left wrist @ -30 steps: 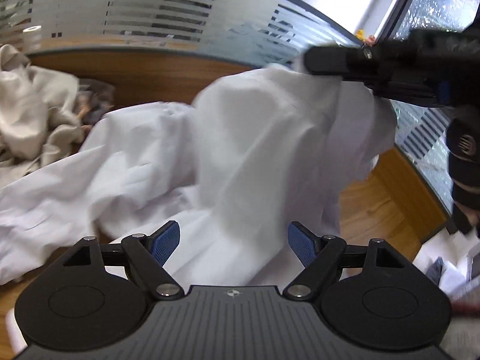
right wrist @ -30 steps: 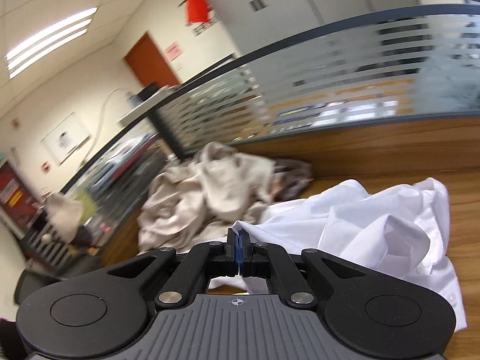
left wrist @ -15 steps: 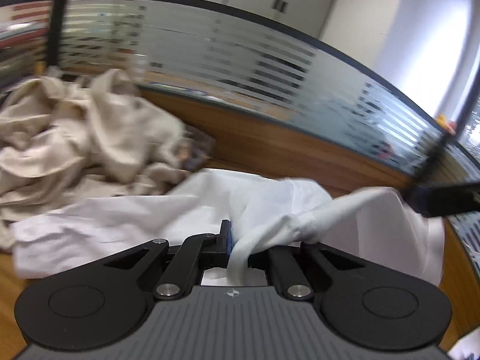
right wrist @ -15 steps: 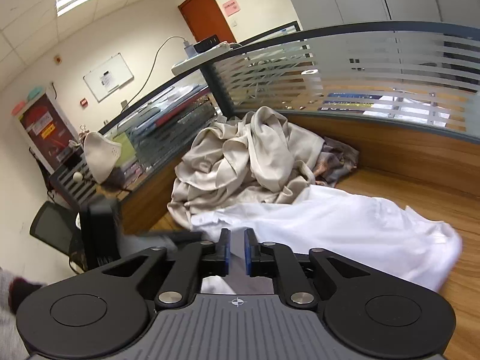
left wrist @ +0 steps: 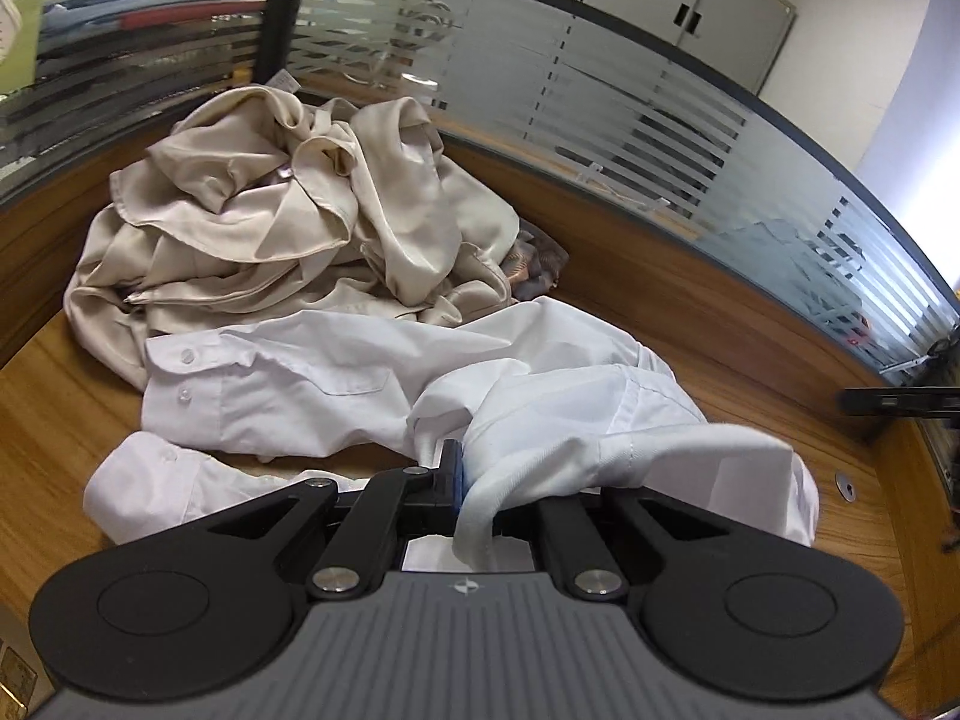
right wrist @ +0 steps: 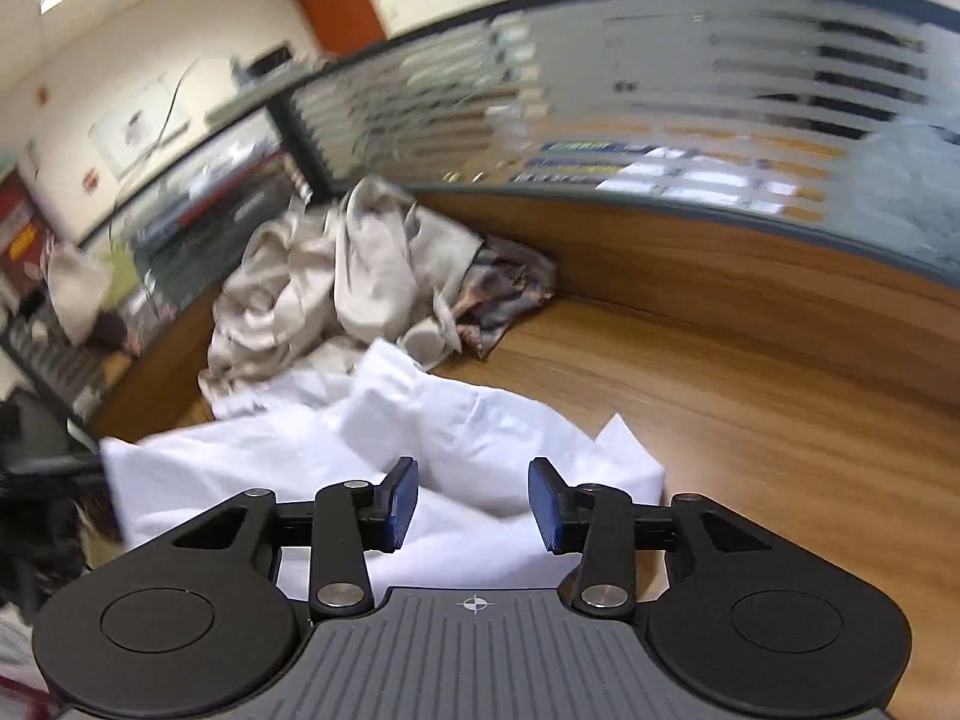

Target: Fold clothes

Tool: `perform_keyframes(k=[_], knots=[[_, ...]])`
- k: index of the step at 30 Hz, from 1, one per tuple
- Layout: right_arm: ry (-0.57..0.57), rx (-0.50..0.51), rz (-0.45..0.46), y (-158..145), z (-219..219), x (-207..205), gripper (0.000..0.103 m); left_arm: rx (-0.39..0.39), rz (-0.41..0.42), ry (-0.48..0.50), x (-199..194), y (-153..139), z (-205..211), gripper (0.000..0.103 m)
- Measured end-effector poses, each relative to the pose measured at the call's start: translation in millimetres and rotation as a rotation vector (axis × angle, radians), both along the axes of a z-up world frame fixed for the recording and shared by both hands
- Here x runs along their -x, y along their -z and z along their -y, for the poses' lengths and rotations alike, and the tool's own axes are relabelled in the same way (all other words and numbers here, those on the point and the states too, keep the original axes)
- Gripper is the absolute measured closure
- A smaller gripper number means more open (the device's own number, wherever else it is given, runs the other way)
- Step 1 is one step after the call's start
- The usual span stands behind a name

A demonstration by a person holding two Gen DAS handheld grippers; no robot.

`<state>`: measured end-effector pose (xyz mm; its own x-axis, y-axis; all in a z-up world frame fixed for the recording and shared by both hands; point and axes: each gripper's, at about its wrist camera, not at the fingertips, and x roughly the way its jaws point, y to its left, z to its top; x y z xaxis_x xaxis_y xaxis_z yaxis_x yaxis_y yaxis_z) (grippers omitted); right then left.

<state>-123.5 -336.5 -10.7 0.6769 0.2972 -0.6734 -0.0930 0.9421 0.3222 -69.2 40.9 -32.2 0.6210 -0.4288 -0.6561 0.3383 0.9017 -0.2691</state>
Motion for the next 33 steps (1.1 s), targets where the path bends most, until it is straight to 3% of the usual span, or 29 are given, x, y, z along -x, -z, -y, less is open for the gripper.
perform_keyframes(k=[2, 14, 18, 23, 25, 27, 28, 33], knots=[[-0.078, 0.030, 0.003, 12.9, -7.8, -21.5, 0.045, 0.003, 0.006, -0.008, 7.8, -3.8, 0.7, 0.099], [-0.488, 0.241, 0.047, 59.6, -77.5, -122.7, 0.025, 0.039, 0.003, -0.092, 38.2, -14.6, -0.4, 0.099], [-0.584, 0.326, 0.027, 76.4, -94.8, -141.6, 0.024, 0.041, 0.014, -0.114, 42.7, -17.9, -1.7, 0.099], [-0.620, 0.346, -0.075, 99.9, -86.9, -148.1, 0.026, 0.051, 0.027, -0.172, 42.8, -22.6, -11.3, 0.099], [-0.606, 0.338, -0.112, 106.8, -77.6, -144.9, 0.034, 0.053, 0.027, -0.202, 40.3, -23.1, -17.9, 0.100], [-0.570, 0.320, -0.162, 111.8, -66.7, -140.2, 0.083, 0.065, 0.024, -0.226, 36.0, -23.9, -26.4, 0.100], [-0.528, 0.309, -0.182, 112.2, -60.6, -137.0, 0.093, 0.072, 0.022, -0.237, 33.7, -24.5, -31.0, 0.100], [-0.287, 0.270, -0.175, 90.7, -29.8, -100.5, 0.095, 0.103, 0.036, -0.280, 22.9, -32.2, -52.6, 0.100]])
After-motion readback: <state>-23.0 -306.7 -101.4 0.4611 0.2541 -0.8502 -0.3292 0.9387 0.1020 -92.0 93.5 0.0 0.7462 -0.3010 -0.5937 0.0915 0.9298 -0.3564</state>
